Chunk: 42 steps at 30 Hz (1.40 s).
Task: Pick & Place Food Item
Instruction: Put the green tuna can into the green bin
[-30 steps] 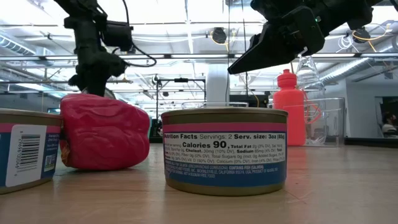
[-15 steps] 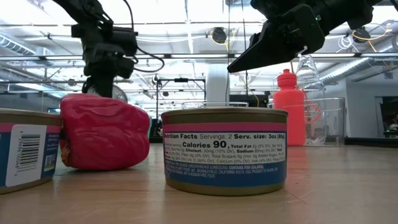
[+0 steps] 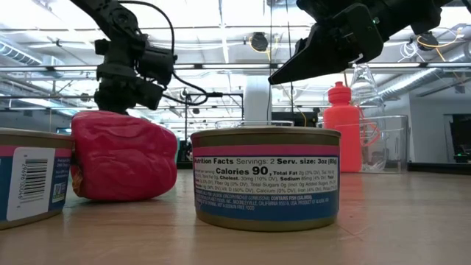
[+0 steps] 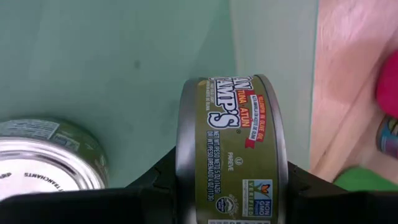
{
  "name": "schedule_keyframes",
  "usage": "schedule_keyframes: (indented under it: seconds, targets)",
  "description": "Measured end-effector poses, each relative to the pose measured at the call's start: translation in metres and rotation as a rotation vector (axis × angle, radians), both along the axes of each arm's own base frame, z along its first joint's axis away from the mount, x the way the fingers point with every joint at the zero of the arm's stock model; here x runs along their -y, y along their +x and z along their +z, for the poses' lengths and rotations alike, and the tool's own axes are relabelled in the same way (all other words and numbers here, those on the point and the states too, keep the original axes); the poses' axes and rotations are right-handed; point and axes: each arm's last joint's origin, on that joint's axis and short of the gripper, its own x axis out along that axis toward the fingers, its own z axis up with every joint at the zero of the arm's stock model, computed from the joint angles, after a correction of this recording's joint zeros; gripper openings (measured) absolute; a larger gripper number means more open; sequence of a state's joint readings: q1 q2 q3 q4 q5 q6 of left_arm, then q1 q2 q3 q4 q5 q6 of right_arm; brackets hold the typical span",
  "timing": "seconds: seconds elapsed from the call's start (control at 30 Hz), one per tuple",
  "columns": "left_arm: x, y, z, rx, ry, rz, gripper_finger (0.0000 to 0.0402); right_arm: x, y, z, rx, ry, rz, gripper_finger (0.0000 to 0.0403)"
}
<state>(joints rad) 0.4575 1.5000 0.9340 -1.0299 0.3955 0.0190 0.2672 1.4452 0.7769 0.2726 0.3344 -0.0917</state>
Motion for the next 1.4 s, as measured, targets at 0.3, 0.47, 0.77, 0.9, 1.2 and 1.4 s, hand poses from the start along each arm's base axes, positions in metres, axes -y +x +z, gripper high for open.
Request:
schedule_keyframes:
  seconds: [0.3,0.47,0.77,0.9,1.2,1.4]
  targets:
    - [0.003,0.002,-0.007,-0.013,-0.001,-0.103,0.0135,0.000,0.000,0.000,-0.001,-0.002,0.001,0.0118]
    - [0.000,0.001,-0.008,-0.068,0.094,-0.100,0.0180,0.001,-0.001,-0.002,0.003,-0.001,-0.001,0.0118]
    - [-0.002,0.000,-0.008,-0.094,0.159,-0.123,0.0346,0.009,-0.002,-0.008,0.016,0.034,0.013,0.0118]
    - [-0.002,0.000,-0.008,-0.090,0.155,-0.127,0.0346,0.012,-0.001,-0.008,0.016,0.061,0.012,0.0118]
    - [-0.005,0.008,0.019,-0.100,0.144,-0.086,0.0268,0.013,-0.001,-0.008,0.016,0.061,0.009,0.0118]
    - [-0.005,0.009,0.021,-0.108,0.153,-0.059,0.0228,0.013,-0.001,-0.008,0.015,0.061,0.009,0.0118]
